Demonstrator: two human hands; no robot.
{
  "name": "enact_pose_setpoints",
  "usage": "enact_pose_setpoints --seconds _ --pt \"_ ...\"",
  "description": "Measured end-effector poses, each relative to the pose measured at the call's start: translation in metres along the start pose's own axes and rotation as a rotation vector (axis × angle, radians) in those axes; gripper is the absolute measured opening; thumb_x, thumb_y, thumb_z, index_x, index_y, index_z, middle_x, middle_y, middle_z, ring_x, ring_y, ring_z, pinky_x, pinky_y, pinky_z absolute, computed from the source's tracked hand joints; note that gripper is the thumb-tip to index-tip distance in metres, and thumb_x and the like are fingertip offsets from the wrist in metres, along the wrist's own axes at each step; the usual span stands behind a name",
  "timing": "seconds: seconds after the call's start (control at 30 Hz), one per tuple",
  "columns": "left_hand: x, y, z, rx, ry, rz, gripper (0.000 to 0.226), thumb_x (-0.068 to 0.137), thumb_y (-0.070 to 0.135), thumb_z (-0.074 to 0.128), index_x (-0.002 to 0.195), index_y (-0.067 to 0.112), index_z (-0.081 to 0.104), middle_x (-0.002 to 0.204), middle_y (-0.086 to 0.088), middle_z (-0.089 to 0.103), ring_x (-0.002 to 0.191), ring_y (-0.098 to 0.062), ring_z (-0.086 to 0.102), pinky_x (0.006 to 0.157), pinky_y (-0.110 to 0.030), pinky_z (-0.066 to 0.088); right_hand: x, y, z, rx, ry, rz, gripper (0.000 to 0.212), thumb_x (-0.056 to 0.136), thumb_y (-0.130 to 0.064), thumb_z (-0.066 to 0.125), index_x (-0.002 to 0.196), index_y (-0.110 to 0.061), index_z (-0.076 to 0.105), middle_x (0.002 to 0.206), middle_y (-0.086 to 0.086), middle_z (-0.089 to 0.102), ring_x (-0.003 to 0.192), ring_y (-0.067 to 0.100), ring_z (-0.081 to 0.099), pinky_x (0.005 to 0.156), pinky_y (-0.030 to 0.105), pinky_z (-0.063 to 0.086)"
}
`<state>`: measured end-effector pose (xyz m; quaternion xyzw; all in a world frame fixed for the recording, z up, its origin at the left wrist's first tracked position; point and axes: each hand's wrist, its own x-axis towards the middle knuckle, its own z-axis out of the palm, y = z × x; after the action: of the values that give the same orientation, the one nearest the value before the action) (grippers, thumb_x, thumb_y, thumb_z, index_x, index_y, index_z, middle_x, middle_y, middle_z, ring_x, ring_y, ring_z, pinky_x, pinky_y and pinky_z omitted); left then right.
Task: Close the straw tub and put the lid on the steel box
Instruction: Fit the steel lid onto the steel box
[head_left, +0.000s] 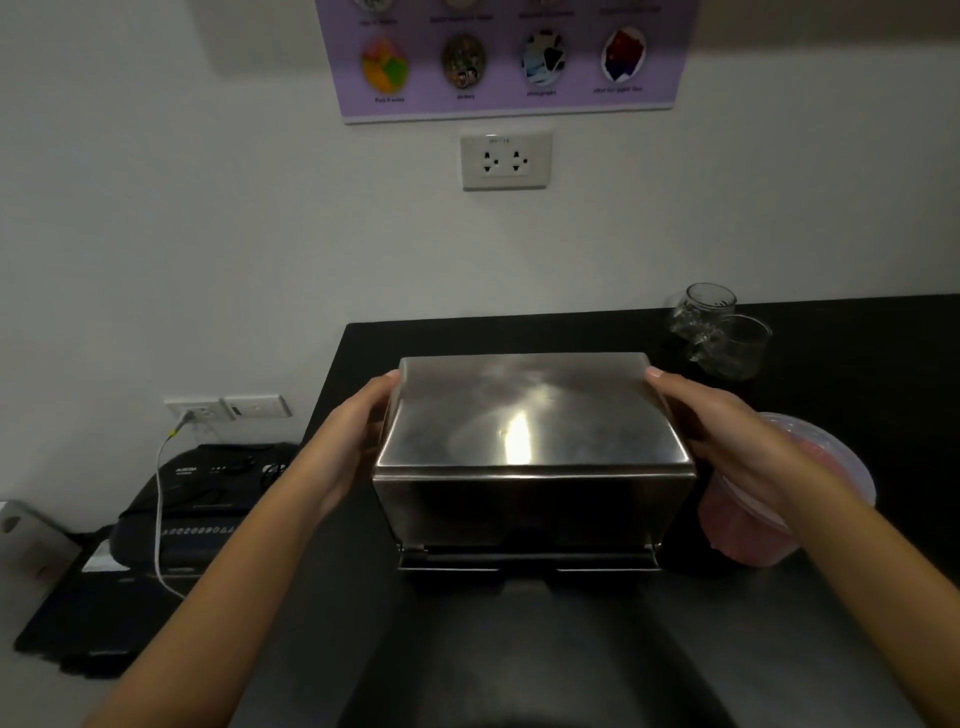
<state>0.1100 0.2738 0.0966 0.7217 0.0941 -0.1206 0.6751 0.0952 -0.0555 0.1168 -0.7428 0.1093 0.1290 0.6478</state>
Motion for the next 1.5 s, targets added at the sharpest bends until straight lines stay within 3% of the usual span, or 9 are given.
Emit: enact_pose_setpoints --seconds 0.17,0.37,0.73,0.9,1.03,1.13,1.33,1.43,1.5 --pt "0.030 0.008 -0.003 -0.005 -0.031 -0.095 0.060 0.063 0.065 0.063 0.103 0.022 0.070 0.111 -0.011 0.069 0.104 -0.030 0.063 0.087 -0.039 0.049 0.029 -0.011 0.002 0.019 0.041 0.004 0.037 0.074 -0.049 0.062 0.092 -0.016 0.069 0.096 0.008 0.069 0.090 0.023 0.064 0.076 0.032 0.049" --pt "0.045 0.002 -0.011 -0.048 -0.040 -0.128 0.084 0.044 0.064 0.076 0.113 0.018 0.063 0.117 -0.015 0.065 0.109 -0.035 0.059 0.101 -0.049 0.042 0.040 -0.008 -0.003 0.024 0.049 -0.009 0.040 0.072 -0.046 0.065 0.094 -0.012 0.069 0.097 0.010 0.069 0.093 0.025 0.064 0.086 0.039 0.049" --pt "0.054 -0.001 -0.010 -0.078 -0.002 -0.137 0.080 0.042 0.061 0.077 0.107 0.017 0.066 0.108 -0.013 0.069 0.097 -0.031 0.066 0.075 -0.038 0.052 0.049 -0.003 -0.004 0.061 0.067 -0.015 0.035 0.071 -0.044 0.067 0.089 -0.014 0.070 0.094 0.008 0.070 0.089 0.023 0.065 0.073 0.035 0.050" --pt "0.044 0.006 -0.006 -0.051 -0.005 -0.123 0.064 0.062 0.054 0.070 0.111 0.014 0.063 0.109 -0.013 0.067 0.099 -0.031 0.063 0.081 -0.039 0.049 0.043 -0.005 -0.001 0.068 0.096 -0.013 0.033 0.069 -0.046 0.068 0.082 -0.016 0.072 0.083 0.004 0.073 0.081 0.020 0.067 0.066 0.031 0.050" --pt "0.030 0.012 0.008 0.212 0.221 0.180 0.034 0.086 0.041 0.053 0.116 0.024 0.060 0.116 0.005 0.059 0.094 -0.006 0.055 0.073 -0.016 0.039 0.032 -0.009 -0.001 0.035 0.144 -0.085 0.033 0.073 -0.046 0.065 0.090 -0.018 0.069 0.084 0.001 0.072 0.078 0.014 0.068 0.062 0.024 0.050" --pt "0.018 0.028 0.022 0.308 0.275 0.401 0.033 0.090 0.035 0.050 0.121 0.027 0.057 0.113 0.014 0.055 0.091 0.008 0.049 0.070 -0.005 0.031 0.019 -0.019 -0.006 0.099 0.205 -0.189 0.035 0.081 -0.038 0.058 0.105 -0.012 0.061 0.095 0.004 0.067 0.085 0.012 0.066 0.064 0.020 0.050" --pt "-0.003 0.062 0.051 0.287 0.125 0.570 0.027 0.090 0.034 0.051 0.115 0.029 0.059 0.108 0.020 0.057 0.093 0.014 0.050 0.070 -0.005 0.038 -0.029 -0.025 -0.015 0.003 0.301 -0.301 0.024 0.082 -0.033 0.055 0.101 -0.020 0.062 0.099 0.004 0.066 0.093 0.015 0.063 0.075 0.026 0.050" --pt "-0.016 0.071 0.079 0.222 -0.050 0.588 0.021 0.089 0.031 0.053 0.108 0.031 0.063 0.103 0.023 0.061 0.090 0.019 0.055 0.071 -0.002 0.042 -0.060 -0.021 -0.024 0.002 0.386 -0.336 0.017 0.082 -0.034 0.055 0.093 -0.025 0.064 0.095 0.003 0.068 0.087 0.013 0.067 0.070 0.024 0.052" --pt "-0.026 0.072 0.105 0.160 -0.195 0.561 0.017 0.089 0.027 0.055 0.101 0.032 0.065 0.101 0.020 0.065 0.093 0.008 0.061 0.082 -0.011 0.046 -0.079 -0.015 -0.030 0.000 0.440 -0.336 0.018 0.081 -0.036 0.055 0.093 -0.025 0.064 0.094 0.003 0.068 0.084 0.012 0.068 0.064 0.021 0.054"
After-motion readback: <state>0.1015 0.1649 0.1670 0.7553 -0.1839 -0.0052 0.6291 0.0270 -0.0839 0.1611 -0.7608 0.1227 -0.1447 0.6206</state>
